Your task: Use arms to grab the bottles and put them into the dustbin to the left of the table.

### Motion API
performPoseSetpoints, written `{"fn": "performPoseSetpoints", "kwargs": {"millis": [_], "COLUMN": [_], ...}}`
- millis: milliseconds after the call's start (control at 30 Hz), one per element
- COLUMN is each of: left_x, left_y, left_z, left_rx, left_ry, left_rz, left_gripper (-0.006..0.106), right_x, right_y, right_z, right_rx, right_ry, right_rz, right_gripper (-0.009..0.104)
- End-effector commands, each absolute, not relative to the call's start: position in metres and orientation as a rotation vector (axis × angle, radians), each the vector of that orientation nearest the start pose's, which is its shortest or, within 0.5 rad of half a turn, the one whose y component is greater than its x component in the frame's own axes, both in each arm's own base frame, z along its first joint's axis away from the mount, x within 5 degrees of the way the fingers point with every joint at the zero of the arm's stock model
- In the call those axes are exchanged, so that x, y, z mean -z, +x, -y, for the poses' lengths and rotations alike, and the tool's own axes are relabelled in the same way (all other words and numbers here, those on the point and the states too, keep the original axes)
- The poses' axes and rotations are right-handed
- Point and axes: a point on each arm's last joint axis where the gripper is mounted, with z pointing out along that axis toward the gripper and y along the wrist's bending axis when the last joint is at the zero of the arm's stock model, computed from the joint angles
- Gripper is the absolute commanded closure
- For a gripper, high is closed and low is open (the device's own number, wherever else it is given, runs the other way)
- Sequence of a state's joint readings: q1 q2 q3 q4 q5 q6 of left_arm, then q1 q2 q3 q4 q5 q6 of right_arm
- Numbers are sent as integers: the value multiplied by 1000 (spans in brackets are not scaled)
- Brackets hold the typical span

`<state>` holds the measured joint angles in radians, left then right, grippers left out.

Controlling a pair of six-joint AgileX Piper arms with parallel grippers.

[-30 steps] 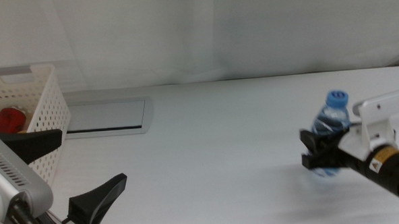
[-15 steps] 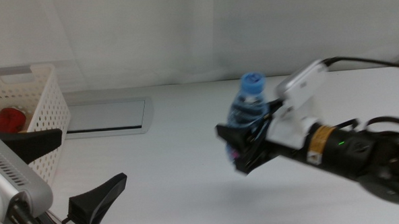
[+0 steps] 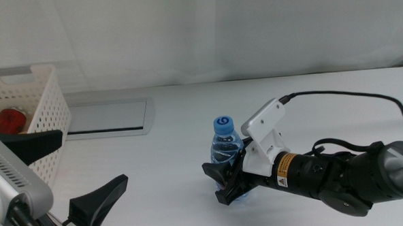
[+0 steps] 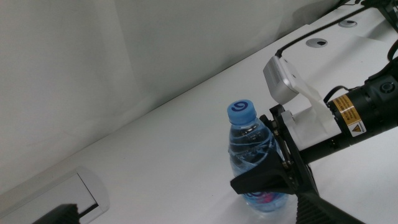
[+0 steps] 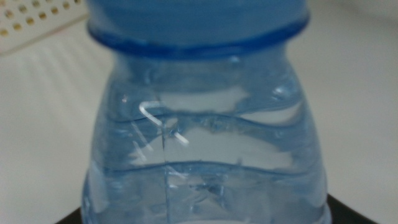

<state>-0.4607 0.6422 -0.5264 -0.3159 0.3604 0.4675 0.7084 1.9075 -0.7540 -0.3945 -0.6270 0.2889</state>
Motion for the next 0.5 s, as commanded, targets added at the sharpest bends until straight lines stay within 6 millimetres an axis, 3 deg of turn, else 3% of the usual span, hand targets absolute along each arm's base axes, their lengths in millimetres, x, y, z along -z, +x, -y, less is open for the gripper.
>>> {"fn": "performPoseSetpoints", "kwargs": {"millis": [0, 167, 200, 233, 467], "left_x": [-304, -304, -304, -304, -304], "left_y": [114, 114, 114, 114, 114], "left_z": [69, 69, 69, 69, 69], "left_rx": [310, 310, 310, 310, 310], "left_ry": [672, 672, 672, 672, 673], "left_rz": [-1830, -1830, -1830, -1830, -1831], "left_gripper": [10, 10, 10, 10, 10], "right_x": [-132, -131, -131, -130, -131], "right_y": [253, 253, 253, 253, 253], "right_z": [-249, -249, -249, -248, -247], "right_rx": [-675, -681, -679, -677, -685], "right_ry": [-885, -876, -879, -871, -835], "right_rz": [-1842, -1850, -1853, -1859, -1910], "right_gripper": [98, 98, 9, -6, -8]}}
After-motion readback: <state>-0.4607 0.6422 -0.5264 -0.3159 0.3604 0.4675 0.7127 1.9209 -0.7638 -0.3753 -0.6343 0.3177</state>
